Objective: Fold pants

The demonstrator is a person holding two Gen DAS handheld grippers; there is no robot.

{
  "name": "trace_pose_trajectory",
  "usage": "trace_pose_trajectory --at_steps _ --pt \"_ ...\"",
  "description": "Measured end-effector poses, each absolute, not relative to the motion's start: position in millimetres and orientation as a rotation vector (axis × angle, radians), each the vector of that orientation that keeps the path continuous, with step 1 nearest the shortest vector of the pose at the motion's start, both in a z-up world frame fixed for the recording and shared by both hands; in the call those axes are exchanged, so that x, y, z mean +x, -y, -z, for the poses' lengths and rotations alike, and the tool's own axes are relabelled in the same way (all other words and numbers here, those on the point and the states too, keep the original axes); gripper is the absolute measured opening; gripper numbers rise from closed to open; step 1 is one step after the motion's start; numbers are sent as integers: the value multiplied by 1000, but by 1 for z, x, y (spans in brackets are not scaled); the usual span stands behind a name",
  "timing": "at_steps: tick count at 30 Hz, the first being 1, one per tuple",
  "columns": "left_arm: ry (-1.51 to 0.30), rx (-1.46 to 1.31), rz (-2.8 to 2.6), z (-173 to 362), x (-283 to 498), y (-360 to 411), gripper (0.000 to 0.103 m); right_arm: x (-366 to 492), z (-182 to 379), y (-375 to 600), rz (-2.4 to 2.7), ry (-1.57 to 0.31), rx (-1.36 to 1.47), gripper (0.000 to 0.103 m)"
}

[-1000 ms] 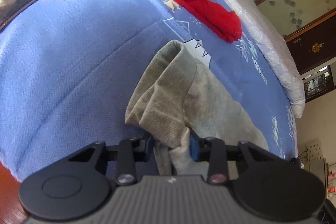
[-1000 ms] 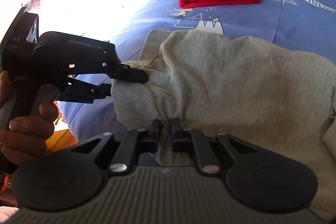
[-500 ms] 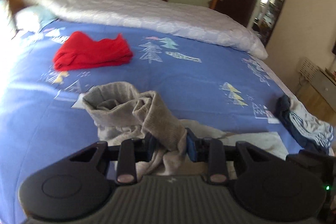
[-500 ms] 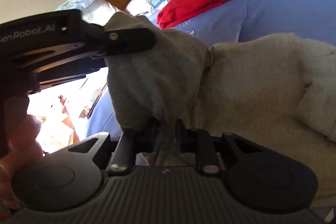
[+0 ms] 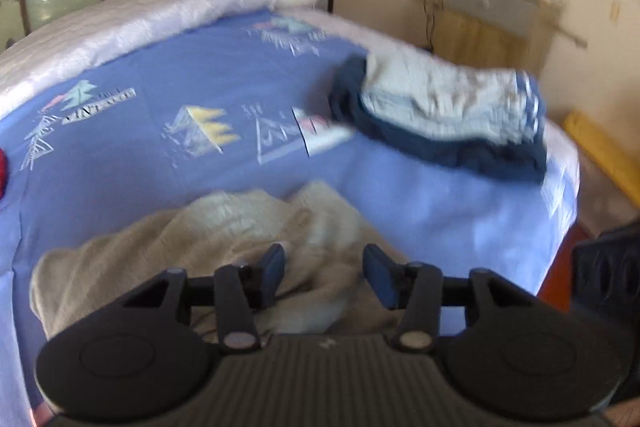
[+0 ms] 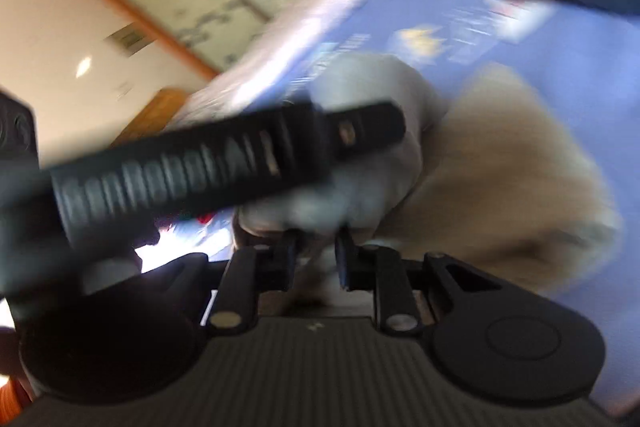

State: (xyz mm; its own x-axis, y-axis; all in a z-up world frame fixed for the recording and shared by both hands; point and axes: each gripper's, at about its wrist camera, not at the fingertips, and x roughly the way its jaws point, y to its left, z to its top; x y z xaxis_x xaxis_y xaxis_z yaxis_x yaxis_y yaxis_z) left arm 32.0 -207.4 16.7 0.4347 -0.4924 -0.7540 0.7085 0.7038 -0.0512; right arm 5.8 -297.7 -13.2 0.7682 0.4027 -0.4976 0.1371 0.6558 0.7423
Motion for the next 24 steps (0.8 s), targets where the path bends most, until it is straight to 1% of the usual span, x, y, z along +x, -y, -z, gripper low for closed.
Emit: trace_pose_trajectory --at_steps 3,4,5,9,10,12,13,15,20,21,22,23,24 --pt "-846 213 792 -26 31 187 48 -12 31 316 -148 -732 958 26" --pt "-827 176 785 -37 33 174 52 -21 33 320 -150 -727 972 26" --pt "-803 132 779 -46 35 161 56 -29 30 323 -152 -717 971 28" --pt "-735 -3 656 -72 45 90 62 -49 11 342 -130 -667 936 33" --pt "-741 -13 608 -71 47 74 63 -56 10 349 -107 -643 935 35" --pt "-784 -36 525 -61 52 47 64 -60 7 362 -61 -594 958 44" --pt "-819 -57 490 -53 54 35 64 -58 8 366 -47 -575 971 47" --pt "-888 -112 456 -36 57 17 64 -45 13 372 -34 -568 982 57" --pt "-984 -162 404 -3 55 3 64 5 27 365 -62 -658 933 58" --pt "-999 -160 399 1 56 3 64 16 31 360 -72 -695 932 58" --pt "-1014 -155 400 5 55 2 64 22 33 364 -78 -744 933 54" --pt "-1023 -148 399 9 54 3 64 28 33 359 -83 -782 917 30" --pt "-1028 -141 399 10 55 7 64 31 28 352 -60 -796 867 21"
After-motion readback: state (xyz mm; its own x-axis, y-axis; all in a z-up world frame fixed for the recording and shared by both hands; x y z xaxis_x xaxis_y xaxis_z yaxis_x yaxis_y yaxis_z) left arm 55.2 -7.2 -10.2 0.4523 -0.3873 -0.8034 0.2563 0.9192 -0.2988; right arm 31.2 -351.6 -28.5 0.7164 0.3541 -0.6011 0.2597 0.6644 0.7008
